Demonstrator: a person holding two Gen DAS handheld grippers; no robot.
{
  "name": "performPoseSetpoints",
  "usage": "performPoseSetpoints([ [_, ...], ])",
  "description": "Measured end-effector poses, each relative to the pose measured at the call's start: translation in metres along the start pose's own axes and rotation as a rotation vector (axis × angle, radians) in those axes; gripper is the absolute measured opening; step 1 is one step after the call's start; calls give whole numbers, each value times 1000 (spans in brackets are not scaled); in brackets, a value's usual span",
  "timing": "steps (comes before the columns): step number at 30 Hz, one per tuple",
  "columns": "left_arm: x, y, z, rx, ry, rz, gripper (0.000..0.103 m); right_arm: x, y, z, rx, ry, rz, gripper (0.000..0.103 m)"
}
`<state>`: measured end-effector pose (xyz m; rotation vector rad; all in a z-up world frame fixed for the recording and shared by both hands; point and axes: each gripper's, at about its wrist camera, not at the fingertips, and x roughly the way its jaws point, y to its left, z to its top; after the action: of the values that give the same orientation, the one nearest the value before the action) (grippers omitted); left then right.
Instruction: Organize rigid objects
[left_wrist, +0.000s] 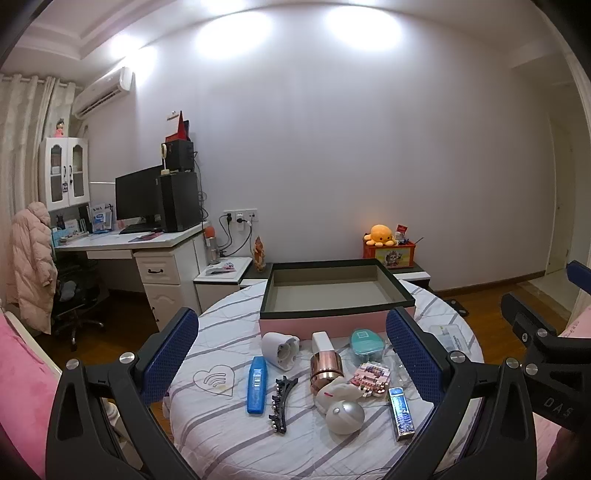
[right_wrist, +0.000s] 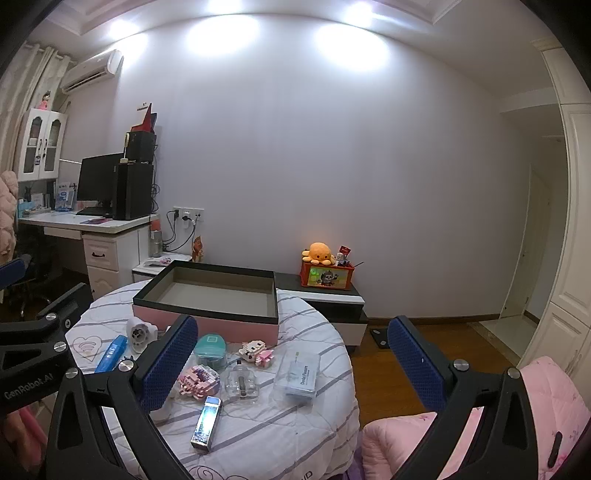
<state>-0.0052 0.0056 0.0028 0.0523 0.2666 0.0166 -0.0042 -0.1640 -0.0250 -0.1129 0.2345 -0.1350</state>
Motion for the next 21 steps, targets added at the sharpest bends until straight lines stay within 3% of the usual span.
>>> performPoseSetpoints([
  [21, 6, 0, 0, 5, 29, -10, 103, 0, 4, 0, -22, 2, -4, 103],
])
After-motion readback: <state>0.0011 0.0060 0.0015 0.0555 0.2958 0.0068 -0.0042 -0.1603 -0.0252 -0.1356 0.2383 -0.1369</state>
